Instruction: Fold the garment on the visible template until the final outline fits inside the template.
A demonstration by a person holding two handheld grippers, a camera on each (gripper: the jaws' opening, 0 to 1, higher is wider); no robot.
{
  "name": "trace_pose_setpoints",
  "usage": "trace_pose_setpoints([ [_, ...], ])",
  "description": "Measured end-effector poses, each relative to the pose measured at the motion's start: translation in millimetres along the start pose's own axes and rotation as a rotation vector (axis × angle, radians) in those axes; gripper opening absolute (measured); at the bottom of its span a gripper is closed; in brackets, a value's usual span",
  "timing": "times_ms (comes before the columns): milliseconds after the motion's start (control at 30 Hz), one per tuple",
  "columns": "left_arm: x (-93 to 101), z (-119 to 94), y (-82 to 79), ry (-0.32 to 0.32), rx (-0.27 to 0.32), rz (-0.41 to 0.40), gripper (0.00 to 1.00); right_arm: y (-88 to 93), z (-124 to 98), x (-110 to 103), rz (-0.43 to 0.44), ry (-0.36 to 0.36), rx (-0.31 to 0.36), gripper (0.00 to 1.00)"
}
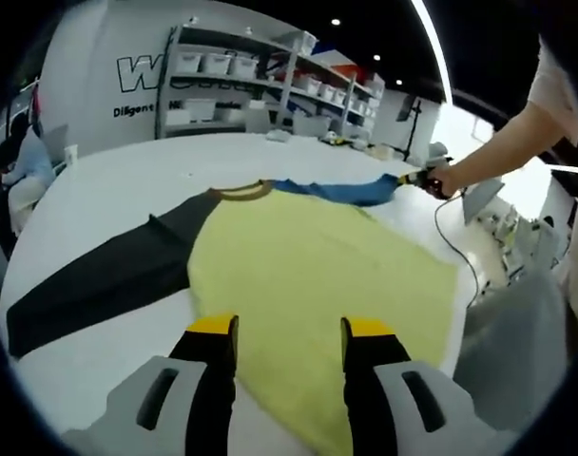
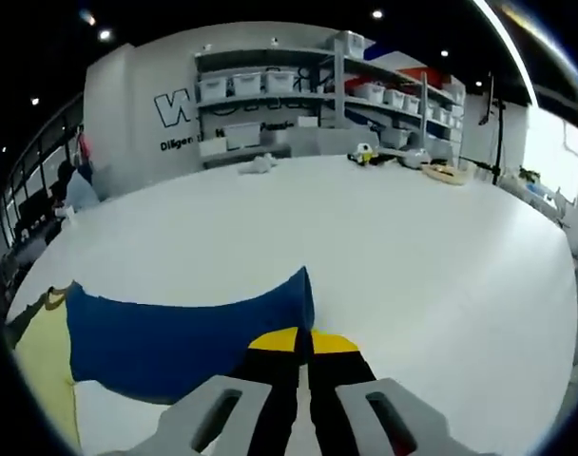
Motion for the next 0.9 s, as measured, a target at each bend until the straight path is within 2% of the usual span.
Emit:
trace_pose_setpoints([
  [67,1.6,-3.2,-0.1,-0.005,0.009,0.0,0.41,-10.3,-8.1,-7.9,-0.045,0.003,0.042,0.0],
  [167,3.0,-7.3,0.7,-0.01,0.019,-0.005,0.44,-20.0,-20.0,-19.1,-0.051,-0.007,0.077,0.0],
  [233,4.1,-10.6,0.9,-0.017,0.032,-0.005,0.47,-31.4,-29.0,-27.5,-0.059,-0.027,0.129,0.0],
  [300,6.0,-13.5,0.1,-0.018,0.045,-0.007,0.51,-42.5,-38.4,-37.5,-0.101,-0.049,0.166,0.0],
  [400,8.6,-16.3,-0.5,-0.024,0.057,-0.001,0.58,-57.9,-50.4,-54.5,-0.12,-0.099,0.227,0.0],
  [533,12.1,-18.7,0.4,-0.033,0.062,0.014,0.69,-77.8,-64.7,-84.9,-0.191,-0.17,0.298,0.0],
  [733,17.1,-24.7,2.7,-0.045,0.074,0.018,0.8,-92.4,-81.8,-125.8,-0.232,-0.266,0.362,0.0],
  [767,17.7,-25.5,3.0,-0.046,0.076,0.017,0.81,-93.7,-85.1,-135.4,-0.266,-0.282,0.367,0.0],
  [900,20.1,-28.1,4.3,-0.051,0.084,0.008,0.85,-94.6,-93.0,-166.5,-0.281,-0.353,0.388,0.0],
])
Point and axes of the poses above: the point that each gripper's makers call its tool centre point, and the gripper's own axes: z roughly forward along the fingers, x roughly to its right, y roughly out of its underside, the point moved 10 cm from there along -z, roughly backward along the fingers, and after that the axes turned 8 degrees about -x, right-handed, at the moved point
